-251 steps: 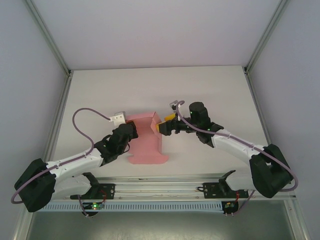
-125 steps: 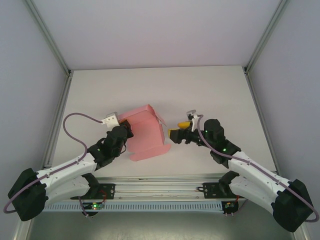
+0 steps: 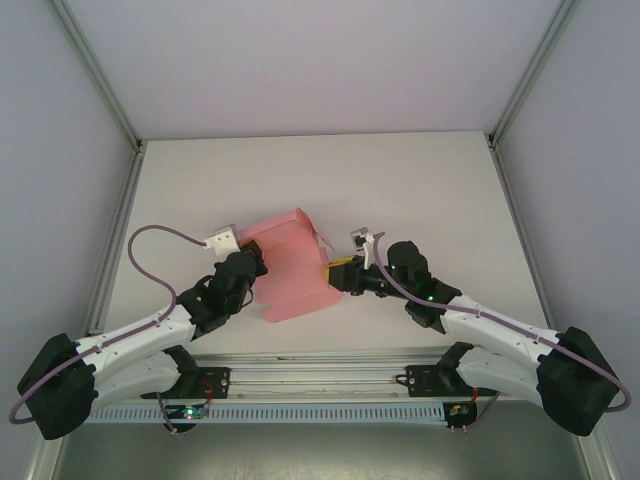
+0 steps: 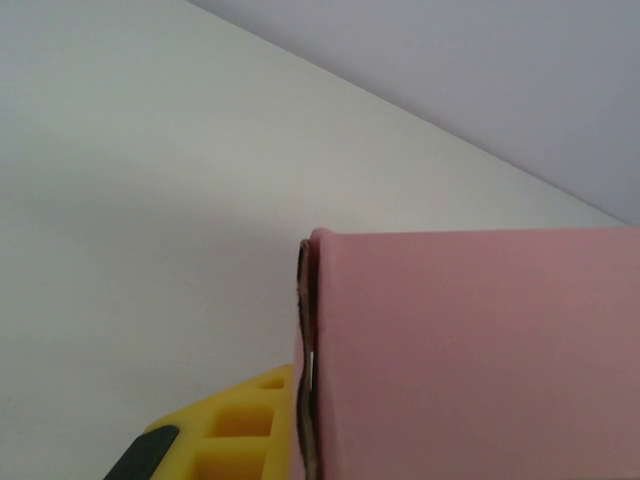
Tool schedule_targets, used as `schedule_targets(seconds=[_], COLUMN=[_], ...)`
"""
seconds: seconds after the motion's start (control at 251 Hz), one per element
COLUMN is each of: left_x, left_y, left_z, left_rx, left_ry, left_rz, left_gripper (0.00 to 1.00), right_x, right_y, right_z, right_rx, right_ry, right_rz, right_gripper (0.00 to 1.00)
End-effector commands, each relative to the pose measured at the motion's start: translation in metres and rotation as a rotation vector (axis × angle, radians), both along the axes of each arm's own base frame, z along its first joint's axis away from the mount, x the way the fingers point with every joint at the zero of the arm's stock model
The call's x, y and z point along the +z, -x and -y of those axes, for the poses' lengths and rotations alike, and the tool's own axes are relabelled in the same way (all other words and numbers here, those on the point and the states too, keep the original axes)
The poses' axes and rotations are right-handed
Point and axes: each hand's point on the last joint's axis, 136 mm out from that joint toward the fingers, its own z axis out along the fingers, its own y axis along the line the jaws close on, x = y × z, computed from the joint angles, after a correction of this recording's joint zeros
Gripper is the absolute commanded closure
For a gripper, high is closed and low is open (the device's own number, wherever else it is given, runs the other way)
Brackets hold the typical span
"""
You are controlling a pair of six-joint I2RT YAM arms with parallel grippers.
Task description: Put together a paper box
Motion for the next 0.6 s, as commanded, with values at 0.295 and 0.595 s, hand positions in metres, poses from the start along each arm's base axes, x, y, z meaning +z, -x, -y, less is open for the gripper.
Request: schedule_targets(seconds=[0.295,0.595], left_x=[0.050,0.061], left_y=[0.003,-0.005], left_z=[0.001,0.015], left_rx=[0.001,-0.042], left_ry=[0.235,0.226], left_rz=[0.212,0.212], left_gripper=[1.00,1.00], right_x=[0.055,0.068], right_y=[-0.006,0.001], right_z=[0.030,0.018], right_rx=[-0.125,-0.045], right_ry=[-0.379,-0.463], right_rz=[-0.122,-0.349], right_gripper=[1.00,1.00])
